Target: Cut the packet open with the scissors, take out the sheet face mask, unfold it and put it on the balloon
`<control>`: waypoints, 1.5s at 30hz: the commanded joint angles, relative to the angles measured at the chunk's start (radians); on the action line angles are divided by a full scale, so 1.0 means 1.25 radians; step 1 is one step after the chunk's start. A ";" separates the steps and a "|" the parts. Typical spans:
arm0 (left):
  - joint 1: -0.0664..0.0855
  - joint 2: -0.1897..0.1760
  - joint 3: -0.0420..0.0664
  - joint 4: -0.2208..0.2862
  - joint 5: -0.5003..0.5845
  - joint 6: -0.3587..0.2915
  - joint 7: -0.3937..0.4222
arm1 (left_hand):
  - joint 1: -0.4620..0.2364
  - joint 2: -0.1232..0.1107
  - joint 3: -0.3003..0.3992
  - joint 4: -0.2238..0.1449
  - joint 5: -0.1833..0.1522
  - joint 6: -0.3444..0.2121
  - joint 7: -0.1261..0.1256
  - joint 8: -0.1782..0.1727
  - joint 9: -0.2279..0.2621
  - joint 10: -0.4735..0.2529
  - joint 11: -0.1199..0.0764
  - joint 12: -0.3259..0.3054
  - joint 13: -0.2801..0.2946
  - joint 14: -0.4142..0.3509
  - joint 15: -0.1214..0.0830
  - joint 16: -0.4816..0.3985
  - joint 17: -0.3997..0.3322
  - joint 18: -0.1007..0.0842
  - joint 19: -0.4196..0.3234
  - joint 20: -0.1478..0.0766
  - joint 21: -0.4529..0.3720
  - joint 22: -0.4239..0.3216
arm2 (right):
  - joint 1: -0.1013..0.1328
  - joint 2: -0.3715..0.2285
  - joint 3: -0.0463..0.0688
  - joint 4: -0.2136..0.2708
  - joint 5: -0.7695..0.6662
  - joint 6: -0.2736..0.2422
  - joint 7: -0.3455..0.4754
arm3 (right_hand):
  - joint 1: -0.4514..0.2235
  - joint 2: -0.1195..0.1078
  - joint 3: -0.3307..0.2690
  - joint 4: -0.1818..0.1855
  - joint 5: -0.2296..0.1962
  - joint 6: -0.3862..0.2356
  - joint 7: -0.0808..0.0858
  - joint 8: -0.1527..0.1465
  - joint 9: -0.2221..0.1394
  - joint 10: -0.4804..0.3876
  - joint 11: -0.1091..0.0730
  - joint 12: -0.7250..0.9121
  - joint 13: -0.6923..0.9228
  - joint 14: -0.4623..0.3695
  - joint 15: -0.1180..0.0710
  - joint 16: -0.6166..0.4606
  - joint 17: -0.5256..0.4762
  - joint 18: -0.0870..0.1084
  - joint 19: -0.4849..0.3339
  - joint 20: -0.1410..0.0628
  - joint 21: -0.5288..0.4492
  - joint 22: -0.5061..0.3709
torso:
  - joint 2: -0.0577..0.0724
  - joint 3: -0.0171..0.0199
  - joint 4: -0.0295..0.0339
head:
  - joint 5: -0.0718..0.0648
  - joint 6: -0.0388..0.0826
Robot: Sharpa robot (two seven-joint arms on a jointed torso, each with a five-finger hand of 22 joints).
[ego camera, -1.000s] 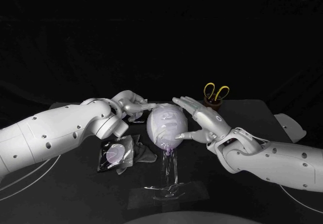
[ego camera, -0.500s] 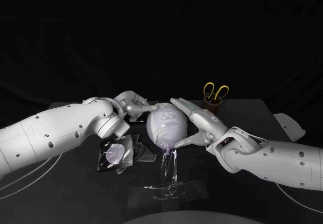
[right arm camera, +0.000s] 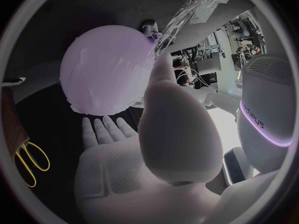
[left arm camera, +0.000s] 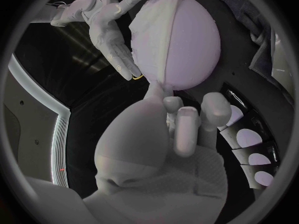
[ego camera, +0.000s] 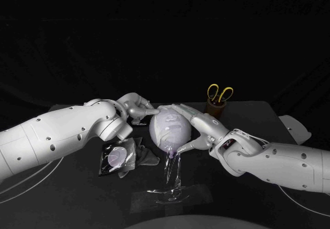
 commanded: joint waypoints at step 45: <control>0.002 -0.003 0.001 -0.017 0.016 -0.027 0.007 | -0.186 -0.190 0.680 -0.151 0.000 -0.008 0.012 0.061 0.054 0.072 0.003 -0.003 0.077 0.056 0.001 0.021 0.141 -0.015 0.019 -0.006 0.046 0.059 | 0.000 0.010 0.000 -0.011 -0.019 0.110 -0.064 | -0.011 0.026 0.023 -0.001 0.001 0.028 0.126 0.011 0.013 0.013 0.002 -0.002 0.002 0.005 0.004 0.001 0.001 0.000 0.002 0.001 -0.001 0.003 | 0.000 0.0003 0.0002 | 0.003 -0.005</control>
